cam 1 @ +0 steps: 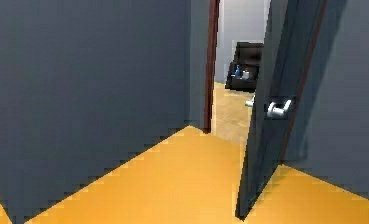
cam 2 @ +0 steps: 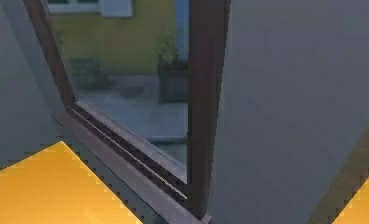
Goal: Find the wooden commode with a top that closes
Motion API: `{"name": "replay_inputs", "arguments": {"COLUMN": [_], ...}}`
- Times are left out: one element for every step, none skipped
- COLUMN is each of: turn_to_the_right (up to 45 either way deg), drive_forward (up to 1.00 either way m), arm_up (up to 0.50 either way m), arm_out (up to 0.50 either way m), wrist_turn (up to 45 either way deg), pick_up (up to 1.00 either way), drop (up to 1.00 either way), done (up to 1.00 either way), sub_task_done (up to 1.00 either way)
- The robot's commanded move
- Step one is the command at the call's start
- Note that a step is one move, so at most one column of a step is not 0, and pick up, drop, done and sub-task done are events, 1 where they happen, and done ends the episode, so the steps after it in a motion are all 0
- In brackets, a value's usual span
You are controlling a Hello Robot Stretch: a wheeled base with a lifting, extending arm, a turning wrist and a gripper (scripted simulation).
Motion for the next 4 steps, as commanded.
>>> {"name": "replay_inputs", "arguments": {"turn_to_the_right": [0.0,6.0,0.0,30.0], "drive_forward": [1.00,0.00,0.30,0.00], "arm_up": [0.00,0.00,0.00,0.00], "arm_out": [0.00,0.00,0.00,0.00], "wrist_turn": [0.0,0.0,0.0,0.0], "pick_up": [0.00,0.00,0.00,0.00], "drop": [0.00,0.00,0.00,0.00], "done": [0.00,0.00,0.00,0.00], "sub_task_done": [0.00,0.00,0.00,0.00]}}
